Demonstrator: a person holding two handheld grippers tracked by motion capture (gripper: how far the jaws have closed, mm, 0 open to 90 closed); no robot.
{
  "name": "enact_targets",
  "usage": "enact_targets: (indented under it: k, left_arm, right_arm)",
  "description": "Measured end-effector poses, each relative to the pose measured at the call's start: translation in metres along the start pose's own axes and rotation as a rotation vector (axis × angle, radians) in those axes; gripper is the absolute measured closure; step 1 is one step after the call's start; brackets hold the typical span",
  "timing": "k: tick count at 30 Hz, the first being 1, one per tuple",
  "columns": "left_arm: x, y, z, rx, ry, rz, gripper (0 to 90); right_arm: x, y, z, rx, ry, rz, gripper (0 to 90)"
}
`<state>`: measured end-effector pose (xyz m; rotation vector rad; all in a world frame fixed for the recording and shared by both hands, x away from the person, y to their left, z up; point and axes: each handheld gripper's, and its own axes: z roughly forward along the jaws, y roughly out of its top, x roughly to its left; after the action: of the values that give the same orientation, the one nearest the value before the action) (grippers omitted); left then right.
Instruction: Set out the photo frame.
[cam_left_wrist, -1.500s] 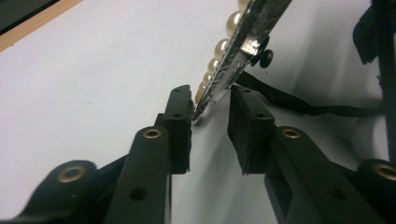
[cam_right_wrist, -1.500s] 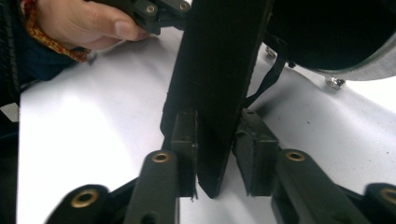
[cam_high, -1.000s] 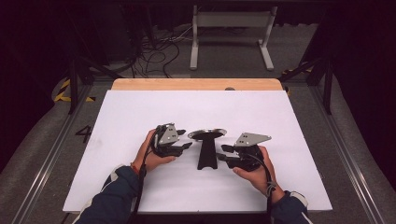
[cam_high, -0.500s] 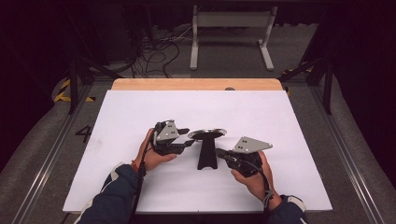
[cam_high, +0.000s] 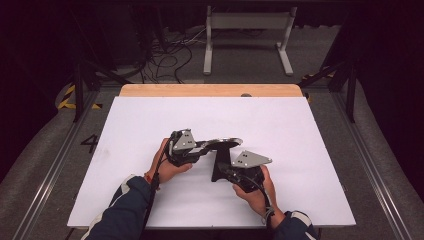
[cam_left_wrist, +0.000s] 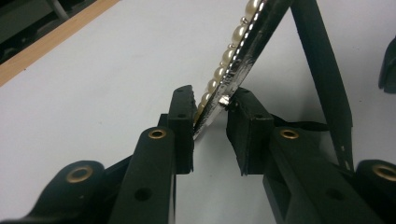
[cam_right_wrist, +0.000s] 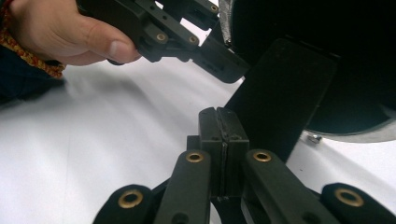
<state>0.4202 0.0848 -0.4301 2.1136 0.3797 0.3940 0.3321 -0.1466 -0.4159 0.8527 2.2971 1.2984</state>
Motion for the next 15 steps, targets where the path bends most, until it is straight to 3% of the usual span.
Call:
enact_targets:
  k: [6, 15]
  left_arm:
    - [-0.001, -0.001, 0.003, 0.007, 0.008, 0.001, 72.6]
    - [0.001, -0.003, 0.004, 0.014, 0.001, 0.002, 73.3]
  right_arm:
    - [0.013, -0.003, 0.015, 0.000, 0.010, -0.001, 90.0]
    - [0.025, -0.012, 0.036, 0.046, -0.028, -0.020, 90.0]
